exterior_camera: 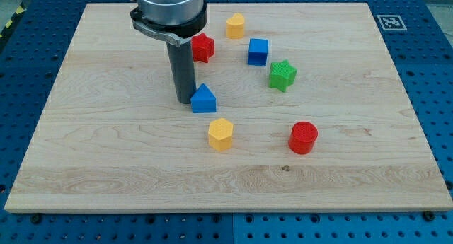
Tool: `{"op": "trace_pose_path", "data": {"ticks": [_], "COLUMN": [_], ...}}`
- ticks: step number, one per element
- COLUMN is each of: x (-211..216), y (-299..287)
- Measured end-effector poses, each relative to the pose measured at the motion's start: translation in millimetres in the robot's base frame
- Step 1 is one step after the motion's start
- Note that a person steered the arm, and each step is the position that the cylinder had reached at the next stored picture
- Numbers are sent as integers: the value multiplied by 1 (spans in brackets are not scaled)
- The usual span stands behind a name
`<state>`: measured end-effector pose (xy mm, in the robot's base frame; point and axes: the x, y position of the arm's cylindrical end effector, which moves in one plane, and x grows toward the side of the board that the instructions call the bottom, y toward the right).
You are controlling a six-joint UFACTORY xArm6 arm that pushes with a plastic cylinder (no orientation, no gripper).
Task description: Move your arm to bottom center
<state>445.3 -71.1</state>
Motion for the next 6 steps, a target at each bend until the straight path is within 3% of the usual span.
{"op": "trace_pose_path", "data": {"ticks": [1,2,3,4,6], "x": [4,48,119,170,173], "y": [-36,-61,-14,86,111]}}
